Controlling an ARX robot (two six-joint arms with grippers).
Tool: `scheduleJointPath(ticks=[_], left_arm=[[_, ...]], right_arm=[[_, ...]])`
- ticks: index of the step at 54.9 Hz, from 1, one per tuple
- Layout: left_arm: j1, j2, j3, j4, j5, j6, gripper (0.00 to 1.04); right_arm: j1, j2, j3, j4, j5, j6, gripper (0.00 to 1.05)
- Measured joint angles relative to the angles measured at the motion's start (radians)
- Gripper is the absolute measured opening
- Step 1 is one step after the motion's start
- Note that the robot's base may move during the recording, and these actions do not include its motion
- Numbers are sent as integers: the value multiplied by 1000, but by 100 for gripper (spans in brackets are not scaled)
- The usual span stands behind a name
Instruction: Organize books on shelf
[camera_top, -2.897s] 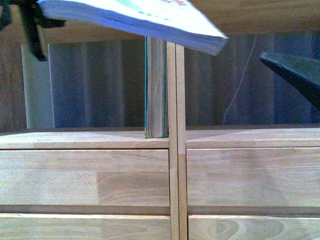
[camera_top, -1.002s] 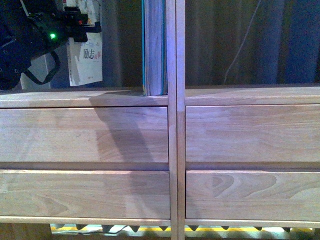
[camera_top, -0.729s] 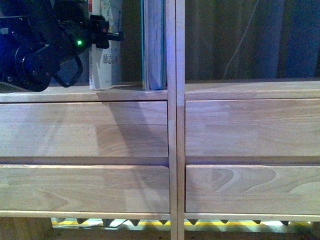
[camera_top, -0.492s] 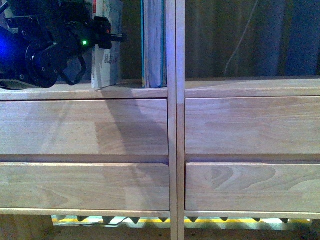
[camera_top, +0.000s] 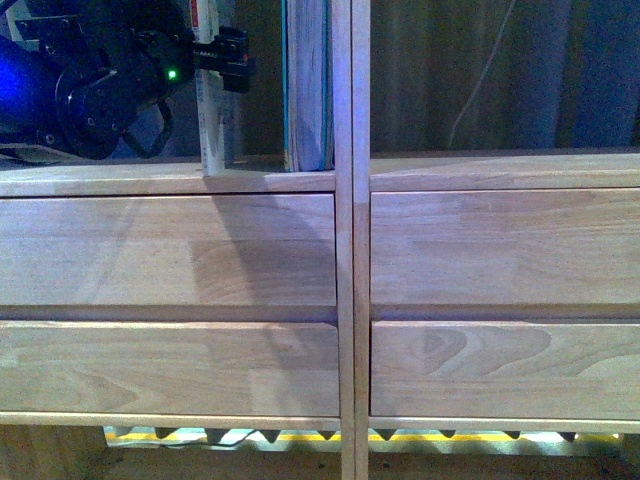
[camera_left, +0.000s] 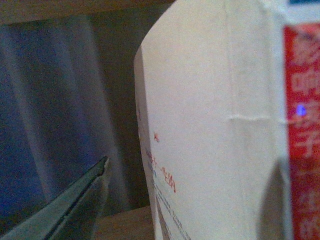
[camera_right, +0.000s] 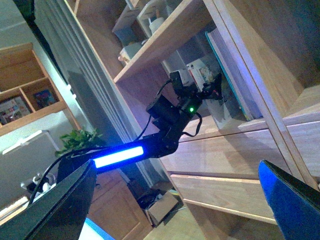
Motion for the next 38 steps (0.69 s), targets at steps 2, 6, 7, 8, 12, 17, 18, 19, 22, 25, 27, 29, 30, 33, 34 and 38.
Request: scheduleJointPath(ticks=[2,6,7,8,12,17,18,19,22,25,27,29,30,33,34,38], left_arm=[[-2,-6,-26,10,15,0,99],[-6,-19,-72,33,31,-5,97],[-9,-23,-88,39,37,-4,98],[-10,-26,-96,41,42,-4,98],[-15,-43,-141,47,68,-4,98],[-23,-63,-185,54,82,-3,98],[-24,-68,-193,54,89,-1,98],[-25,-69,-196,55,90,0,98],[-27,-78,-210,59,96,3,98],[-27,-85,-221,64,97,5,98],[-27,-89,-227,66,97,6,98],[-26,-93,-235,73,97,5,98],[-25,-98,-242,79,100,5,98],[-23,-108,-260,93,100,5,98],[-22,-113,-268,100,101,4,98],[-18,-132,-298,128,104,-3,98]], right_arm=[[0,0,0,0,0,0,98],[0,0,0,0,0,0,98],[0,0,0,0,0,0,98],[0,0,0,0,0,0,98],[0,0,0,0,0,0,98],[0,0,0,0,0,0,98],[0,0,0,0,0,0,98],[0,0,0,0,0,0,98],[0,0,0,0,0,0,98],[0,0,0,0,0,0,98],[0,0,0,0,0,0,98],[0,0,0,0,0,0,98],[0,0,0,0,0,0,98],[0,0,0,0,0,0,98],[0,0,0,0,0,0,98],[0,0,0,0,0,0,98]])
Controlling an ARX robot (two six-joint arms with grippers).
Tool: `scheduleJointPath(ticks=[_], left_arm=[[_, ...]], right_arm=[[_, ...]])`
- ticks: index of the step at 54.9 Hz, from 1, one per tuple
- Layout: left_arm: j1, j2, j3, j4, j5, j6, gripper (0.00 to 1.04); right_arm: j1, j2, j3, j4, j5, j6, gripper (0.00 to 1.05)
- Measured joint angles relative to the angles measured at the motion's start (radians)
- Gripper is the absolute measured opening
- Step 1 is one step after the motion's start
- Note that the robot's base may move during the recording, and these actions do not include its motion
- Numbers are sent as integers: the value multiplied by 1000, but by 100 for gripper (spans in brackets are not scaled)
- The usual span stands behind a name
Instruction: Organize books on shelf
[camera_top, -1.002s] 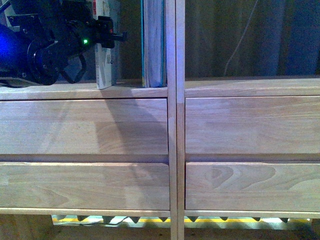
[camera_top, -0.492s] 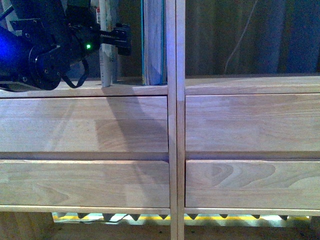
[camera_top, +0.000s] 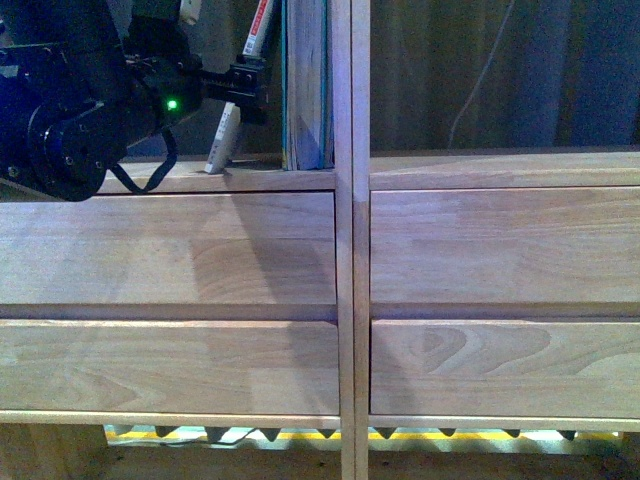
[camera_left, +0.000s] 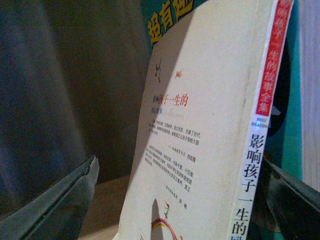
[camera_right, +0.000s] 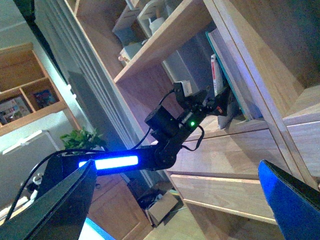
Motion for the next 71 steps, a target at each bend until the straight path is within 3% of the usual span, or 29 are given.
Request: scheduleJointPath(ticks=[18,26,33,46,53,57,66,68,71], left_arm=[[21,-235,-282,113,-39,-102,98],[27,-392,-434,8,-159,-125,98],[36,-545,-583,-58,-206,-141,98],[100,-903,-850,-193,-151,-187,98],[183,-1097,-977,-288,-87,-230,97],[188,-1202,-996,-502,-254,-198,84],[189,-1314,-1195,-497,-290,-175,54],[189,-1325,-1230,-485,-290,-173,48],[189,-1354,-1292,-462,-290,-171,38]], right_arm=[[0,0,0,0,0,0,98],[0,0,0,0,0,0,98],[0,0,0,0,0,0,98],[0,0,0,0,0,0,98],[0,0,0,0,0,0,98],[0,0,0,0,0,0,98],[0,0,0,0,2,-1,98],[27,-10,14,-73,68,-50,95],[138,-41,87,-364,392,-252,85]])
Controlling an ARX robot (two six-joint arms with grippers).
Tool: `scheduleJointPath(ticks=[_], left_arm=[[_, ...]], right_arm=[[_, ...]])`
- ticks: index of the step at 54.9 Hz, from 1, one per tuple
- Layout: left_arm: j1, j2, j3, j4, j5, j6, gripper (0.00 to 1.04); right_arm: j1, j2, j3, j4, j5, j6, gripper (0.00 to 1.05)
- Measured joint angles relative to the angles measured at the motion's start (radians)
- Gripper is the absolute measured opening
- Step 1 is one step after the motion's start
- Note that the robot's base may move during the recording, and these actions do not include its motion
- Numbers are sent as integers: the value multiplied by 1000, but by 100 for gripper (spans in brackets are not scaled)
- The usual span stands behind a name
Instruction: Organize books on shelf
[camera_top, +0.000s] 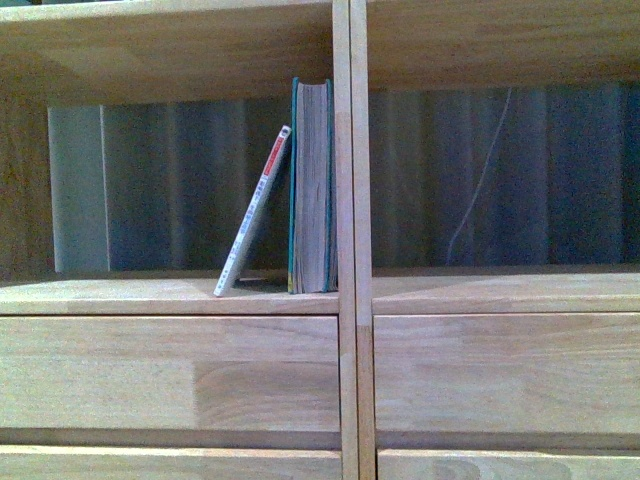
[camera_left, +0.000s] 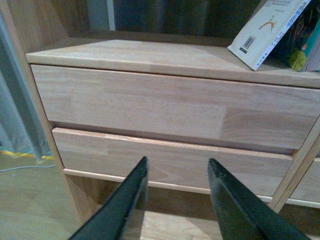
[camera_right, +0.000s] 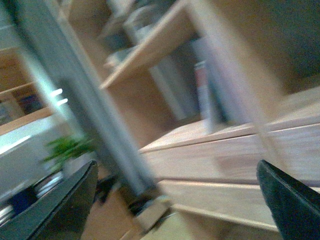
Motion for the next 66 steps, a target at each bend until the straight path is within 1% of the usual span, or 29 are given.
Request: scheduleJointPath(ticks=[1,2,4,5,6,8,9,11,12,13,17,18,27,44,66], left_arm=[[0,-6,-10,4,-1,0,36],[0,-16,-27,11,-2,0,32],[0,-38,-58,24,-4,2,25],[0,-44,-66,27,-3,2,23],[0,-53,-79,33,-3,2,20],[0,-73,-106,42,-2,3,13],[0,-78,-113,45,-1,3,11],[0,-96,-139,51,-2,3,4],[0,-104,-151,54,-2,1,3],[0,-108,-158,55,-2,3,3],[0,-142,-203,61,-2,4,3],[0,-146,-208,62,-2,4,3],[0,-218,-281,65,-2,5,3],[0,-340,-362,32,-3,6,3],[0,-492,-416,-67,-3,6,3]], right_arm=[[16,-5,8,-40,45,-18,84],[44,-17,16,-118,125,-92,80],[71,-42,7,-243,245,-253,73],[76,-49,1,-267,269,-268,72],[82,-60,-13,-304,308,-335,68],[88,-74,-46,-330,364,-443,61],[89,-78,-54,-331,371,-465,59],[89,-86,-84,-330,384,-540,52],[90,-92,-99,-329,385,-565,49],[90,-94,-106,-327,384,-576,47],[94,-126,-152,-311,383,-632,33],[94,-129,-157,-309,383,-639,31],[94,-178,-232,-278,383,-673,2],[94,-236,-319,-249,383,-685,3],[94,-283,-376,-237,383,-686,3]])
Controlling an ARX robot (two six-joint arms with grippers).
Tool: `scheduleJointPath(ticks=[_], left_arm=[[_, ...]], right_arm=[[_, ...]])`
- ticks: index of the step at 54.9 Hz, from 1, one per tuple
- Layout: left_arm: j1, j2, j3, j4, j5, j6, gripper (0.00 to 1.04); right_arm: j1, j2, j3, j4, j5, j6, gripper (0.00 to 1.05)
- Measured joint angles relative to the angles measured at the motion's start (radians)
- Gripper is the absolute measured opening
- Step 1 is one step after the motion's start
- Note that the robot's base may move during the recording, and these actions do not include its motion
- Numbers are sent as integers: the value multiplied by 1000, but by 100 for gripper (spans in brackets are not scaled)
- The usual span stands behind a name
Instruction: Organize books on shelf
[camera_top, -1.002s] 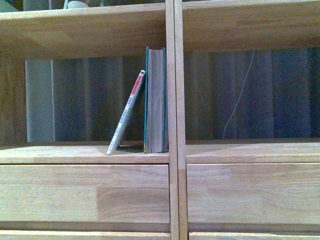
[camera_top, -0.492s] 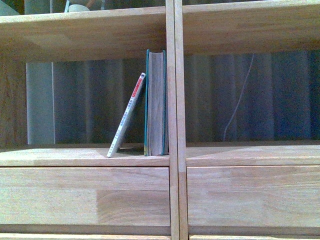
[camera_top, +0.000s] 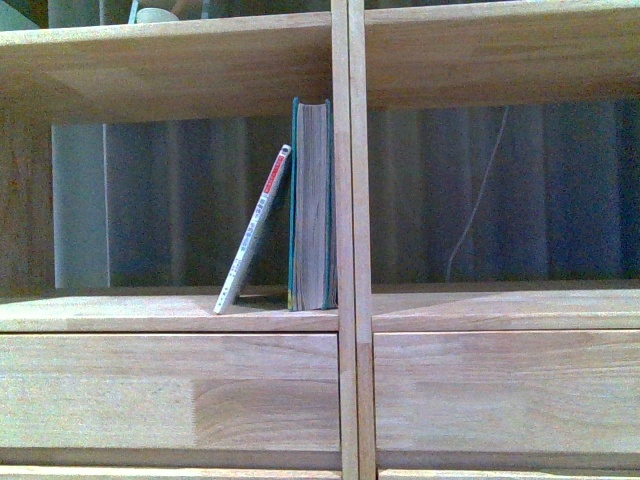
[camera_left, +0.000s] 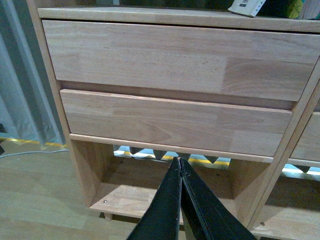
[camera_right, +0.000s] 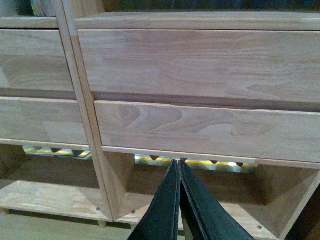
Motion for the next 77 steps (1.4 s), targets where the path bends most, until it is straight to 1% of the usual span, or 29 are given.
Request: scheduleJointPath(ticks=[6,13,31,34,37,61,64,67,68,72,73,77], left_arm=[[0,-34,-31,8,0,0,3],[0,-72,-34,-27,0,1,3],[0,-162,-34,-116,0,1,3],[0,-242,-34,-229,0,1,3],[0,-306,-34,-277,0,1,3],[0,-327,-34,-285,0,1,3],[0,-327,-34,-285,0,0,10],[0,-327,-34,-285,0,0,27],[0,-327,-34,-285,0,0,28],[0,-327,-34,-285,0,0,43],[0,-327,-34,-285,0,0,44],[0,-327,-34,-285,0,0,60]], right_arm=[[0,-9,-13,3,0,-1,3],[0,-44,-48,8,0,-2,3],[0,-52,-49,8,0,-3,3],[0,-53,-49,8,0,-3,3],[0,-53,-49,8,0,-3,3],[0,-53,-49,8,0,-3,3],[0,-53,-49,8,0,-4,10],[0,-53,-49,8,0,-4,25],[0,-53,-49,8,0,-4,27],[0,-53,-49,8,0,-4,41],[0,-53,-49,8,0,-4,43],[0,-53,-49,8,0,-4,59]])
